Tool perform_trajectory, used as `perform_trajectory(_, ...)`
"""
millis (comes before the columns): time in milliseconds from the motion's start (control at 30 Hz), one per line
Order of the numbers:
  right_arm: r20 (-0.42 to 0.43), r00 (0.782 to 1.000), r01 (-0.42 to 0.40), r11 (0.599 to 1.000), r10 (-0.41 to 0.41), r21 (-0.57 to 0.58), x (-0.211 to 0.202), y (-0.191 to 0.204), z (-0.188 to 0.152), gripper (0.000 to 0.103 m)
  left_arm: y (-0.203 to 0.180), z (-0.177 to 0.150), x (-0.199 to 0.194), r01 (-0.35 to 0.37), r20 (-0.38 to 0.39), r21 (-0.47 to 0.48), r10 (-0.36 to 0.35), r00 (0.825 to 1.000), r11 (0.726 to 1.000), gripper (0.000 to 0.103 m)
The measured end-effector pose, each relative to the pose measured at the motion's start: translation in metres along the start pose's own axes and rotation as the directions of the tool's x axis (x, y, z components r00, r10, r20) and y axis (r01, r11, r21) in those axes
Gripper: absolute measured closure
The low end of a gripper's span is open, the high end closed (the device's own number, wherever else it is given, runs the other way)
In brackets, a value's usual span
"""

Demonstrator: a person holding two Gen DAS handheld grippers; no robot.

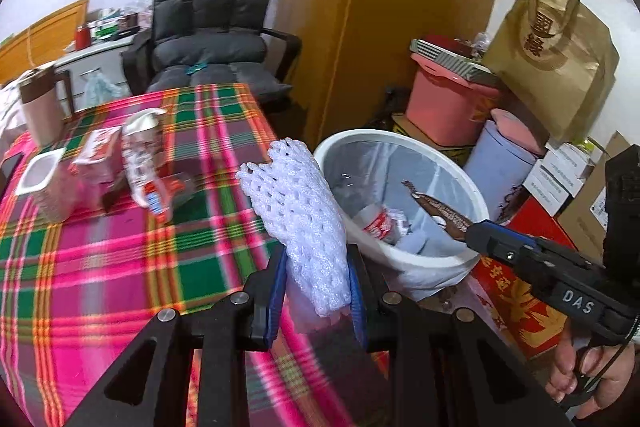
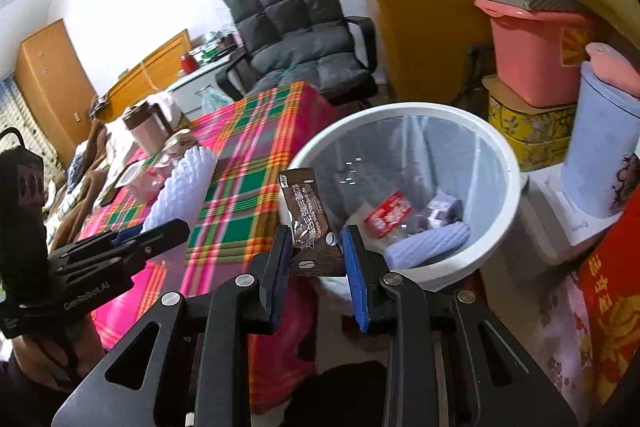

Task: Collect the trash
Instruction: 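Lift the wrapper and foam net and carry them over the wastebasket, then open both grippers to drop the wrapper and foam net into the wastebasket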

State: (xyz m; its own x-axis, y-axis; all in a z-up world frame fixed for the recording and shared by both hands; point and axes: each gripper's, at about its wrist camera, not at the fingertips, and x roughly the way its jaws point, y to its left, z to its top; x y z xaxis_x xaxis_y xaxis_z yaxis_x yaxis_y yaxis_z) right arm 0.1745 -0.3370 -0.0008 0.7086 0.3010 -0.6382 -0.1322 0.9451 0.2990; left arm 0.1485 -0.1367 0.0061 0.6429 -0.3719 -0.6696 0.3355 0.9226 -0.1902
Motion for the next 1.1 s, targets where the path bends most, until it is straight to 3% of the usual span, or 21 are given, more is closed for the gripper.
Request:
perform_trajectory(333, -0.018, 0.998, 0.065, 0.997, -0.064, 0.039, 0.006, -0.028, 0.005, 0.074, -0.026, 0.023, 0.042, 0.088, -0.036, 0.050, -0.086, 0.996, 0.995, 0.074)
perform_trajectory(667, -0.049, 0.995, 0.085, 0.994, -0.082, 0.065, 0.022, -0.051, 0.015, 0.073, -0.039, 0.040, 0.081, 0.132, -0.061, 0.026, -0.130, 0.990, 0.991, 0.074)
perform_trajectory(800, -0.053, 0.995, 0.094, 0.993, -0.090, 0.068, 0.026, -0.056, 0.017, 0.073, -0.039, 0.045, 0.092, 0.128, -0.066, 0.012, -0.127, 0.990, 0.992, 0.066)
perform_trajectory(1100, -0.040, 0.995, 0.095, 0.993, -0.092, 0.071, 0.020, -0.056, 0.015, 0.069, -0.037, 0.045, 0.088, 0.147, -0.049, -0.001, -0.147, 0.988, 0.989, 0.060)
